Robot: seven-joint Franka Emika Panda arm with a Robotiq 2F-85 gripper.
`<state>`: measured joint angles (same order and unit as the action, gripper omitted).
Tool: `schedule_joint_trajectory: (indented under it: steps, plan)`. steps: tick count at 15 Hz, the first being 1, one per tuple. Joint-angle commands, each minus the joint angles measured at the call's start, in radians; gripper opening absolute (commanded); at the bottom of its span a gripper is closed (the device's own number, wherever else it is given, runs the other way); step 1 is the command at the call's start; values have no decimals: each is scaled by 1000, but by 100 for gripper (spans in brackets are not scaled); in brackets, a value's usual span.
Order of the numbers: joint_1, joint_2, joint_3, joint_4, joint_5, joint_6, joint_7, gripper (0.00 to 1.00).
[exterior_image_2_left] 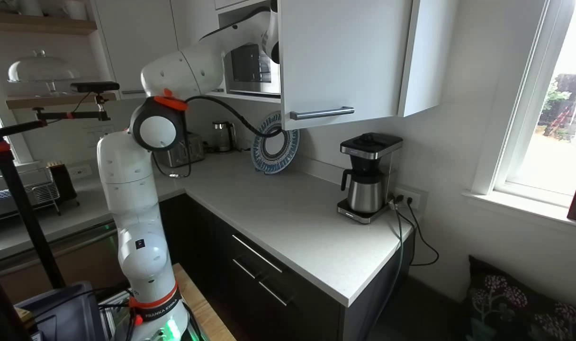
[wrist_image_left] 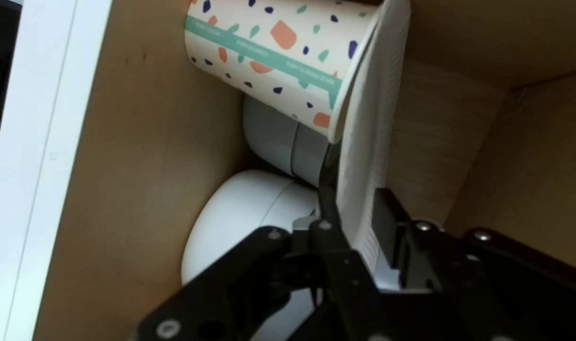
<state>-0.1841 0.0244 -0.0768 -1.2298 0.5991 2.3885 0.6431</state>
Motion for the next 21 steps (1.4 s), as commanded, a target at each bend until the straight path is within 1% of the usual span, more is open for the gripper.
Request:
schedule_joint_trajectory:
  steps: [1, 5, 8, 13, 16, 21]
  plan:
    - [-4, -12, -4, 13, 9, -12, 40, 1]
    - [-11, -47, -11, -2, 12, -13, 33, 0]
    - [-18, -71, -19, -9, 43, -10, 8, 0]
    - [-35, -139, -44, -51, 36, -57, 25, 0]
    - [-37, -182, -62, -77, 70, -132, 15, 0]
    - [-32, -240, -116, -100, 182, -356, -36, 0]
